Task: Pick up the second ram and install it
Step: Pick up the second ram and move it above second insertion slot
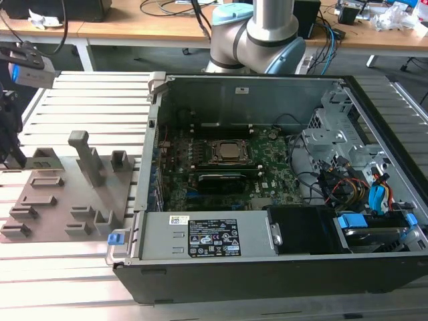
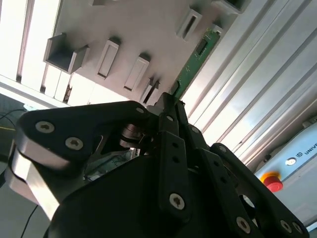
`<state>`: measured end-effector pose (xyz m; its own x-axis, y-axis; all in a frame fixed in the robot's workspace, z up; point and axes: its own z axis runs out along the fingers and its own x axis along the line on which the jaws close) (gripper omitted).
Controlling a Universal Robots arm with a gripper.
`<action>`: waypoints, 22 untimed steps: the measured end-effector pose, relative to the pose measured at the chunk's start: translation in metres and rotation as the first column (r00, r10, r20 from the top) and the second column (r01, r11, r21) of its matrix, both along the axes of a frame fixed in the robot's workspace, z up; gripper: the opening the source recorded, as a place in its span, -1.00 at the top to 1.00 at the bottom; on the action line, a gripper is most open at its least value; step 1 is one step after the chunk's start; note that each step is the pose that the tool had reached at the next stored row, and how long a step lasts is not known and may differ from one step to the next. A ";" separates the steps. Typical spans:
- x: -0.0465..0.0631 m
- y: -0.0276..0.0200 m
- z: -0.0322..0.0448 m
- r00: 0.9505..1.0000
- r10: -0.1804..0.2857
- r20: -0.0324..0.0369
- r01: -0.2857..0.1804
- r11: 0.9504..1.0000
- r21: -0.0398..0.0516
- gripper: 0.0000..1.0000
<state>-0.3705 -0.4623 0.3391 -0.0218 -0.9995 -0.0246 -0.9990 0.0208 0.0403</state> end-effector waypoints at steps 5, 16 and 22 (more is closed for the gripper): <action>0.000 0.0003 0.0176 1.000 0.000 0.000 0.000 1.000 0.000 0.73; 0.000 0.0008 0.0468 1.000 0.000 0.000 0.000 1.000 0.000 0.73; 0.000 0.0010 0.0623 1.000 0.000 0.000 0.000 1.000 0.000 0.73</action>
<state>-0.3705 -0.4612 0.4014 -0.0217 -0.9995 -0.0248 -0.9990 0.0207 0.0402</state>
